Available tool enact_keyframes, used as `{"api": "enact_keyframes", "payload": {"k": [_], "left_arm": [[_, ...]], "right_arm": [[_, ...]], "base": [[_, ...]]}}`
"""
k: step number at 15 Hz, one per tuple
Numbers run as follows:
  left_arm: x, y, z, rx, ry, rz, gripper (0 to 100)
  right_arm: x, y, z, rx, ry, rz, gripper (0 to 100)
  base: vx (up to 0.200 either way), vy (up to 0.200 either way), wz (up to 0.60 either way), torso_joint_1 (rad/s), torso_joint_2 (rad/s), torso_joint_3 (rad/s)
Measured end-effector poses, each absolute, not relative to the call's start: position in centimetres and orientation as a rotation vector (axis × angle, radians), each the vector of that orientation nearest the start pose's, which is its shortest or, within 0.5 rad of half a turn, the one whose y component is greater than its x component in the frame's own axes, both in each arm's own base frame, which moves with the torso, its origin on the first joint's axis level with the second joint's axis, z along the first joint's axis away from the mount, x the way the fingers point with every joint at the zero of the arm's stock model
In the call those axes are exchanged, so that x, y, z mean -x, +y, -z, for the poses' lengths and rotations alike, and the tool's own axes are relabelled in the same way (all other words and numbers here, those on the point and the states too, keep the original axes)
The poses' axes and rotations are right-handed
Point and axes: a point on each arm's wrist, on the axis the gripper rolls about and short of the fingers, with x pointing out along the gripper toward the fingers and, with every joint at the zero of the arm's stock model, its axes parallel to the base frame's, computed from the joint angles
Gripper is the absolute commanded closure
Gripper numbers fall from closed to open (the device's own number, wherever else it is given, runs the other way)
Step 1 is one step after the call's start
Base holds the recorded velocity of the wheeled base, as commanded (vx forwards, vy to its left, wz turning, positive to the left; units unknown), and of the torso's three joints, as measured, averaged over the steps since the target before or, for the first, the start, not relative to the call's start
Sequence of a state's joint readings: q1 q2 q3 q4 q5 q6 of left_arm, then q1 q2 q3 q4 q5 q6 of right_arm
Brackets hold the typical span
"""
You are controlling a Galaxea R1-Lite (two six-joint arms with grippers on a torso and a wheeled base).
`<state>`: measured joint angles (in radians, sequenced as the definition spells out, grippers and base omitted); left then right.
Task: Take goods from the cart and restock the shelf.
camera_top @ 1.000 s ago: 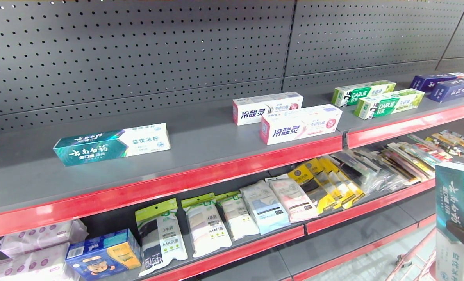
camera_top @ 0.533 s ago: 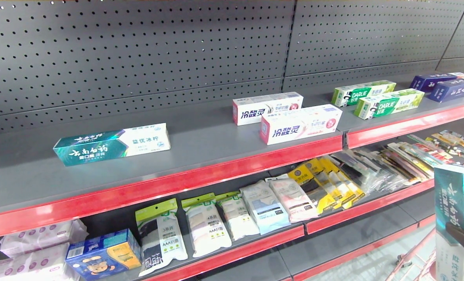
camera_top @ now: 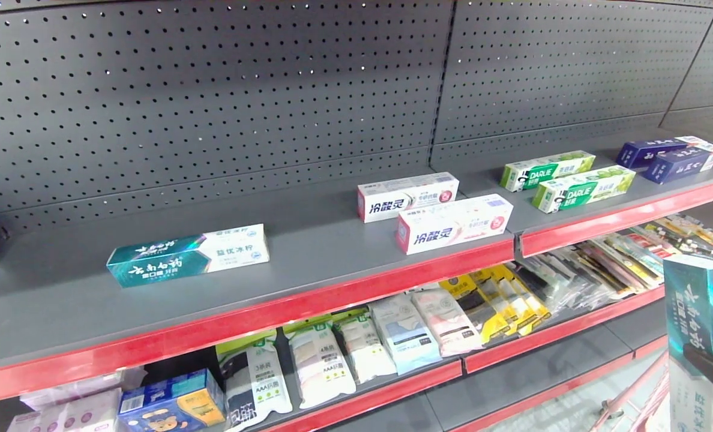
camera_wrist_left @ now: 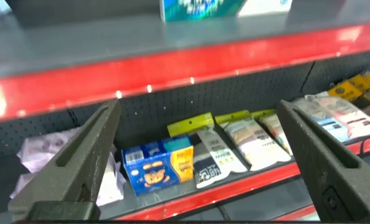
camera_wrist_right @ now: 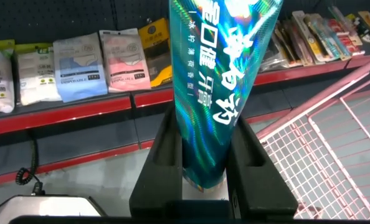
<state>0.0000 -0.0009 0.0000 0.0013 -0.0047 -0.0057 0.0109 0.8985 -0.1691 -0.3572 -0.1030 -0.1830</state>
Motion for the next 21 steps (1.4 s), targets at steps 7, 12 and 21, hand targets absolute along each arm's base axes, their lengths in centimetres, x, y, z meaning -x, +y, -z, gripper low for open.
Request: {"api": "enact_keyframes", "payload": {"k": [7,12,21], "left_arm": [[2.29,-0.01,-7.53,0.006,0.0,0.005,0],[2.29,-0.01,-7.53,0.006,0.001,0.005,0],[2.29,-0.01,-7.53,0.006,0.001,0.004,0]], "right_arm": [[-8.85,-0.14,-13.56,0.213,0.386,0.055,100],[-8.79,-0.14,-13.5,0.219,0.387,0.054,100],[-8.55,-0.17,-13.43,0.253,0.383,0.051,100]], "base": [[0.0,0.0,0.0,0.145,-0.31,-0.171],[0.0,0.0,0.0,0.0,0.0,0.0],[0.0,0.0,0.13,0.0,0.0,0.001]]}}
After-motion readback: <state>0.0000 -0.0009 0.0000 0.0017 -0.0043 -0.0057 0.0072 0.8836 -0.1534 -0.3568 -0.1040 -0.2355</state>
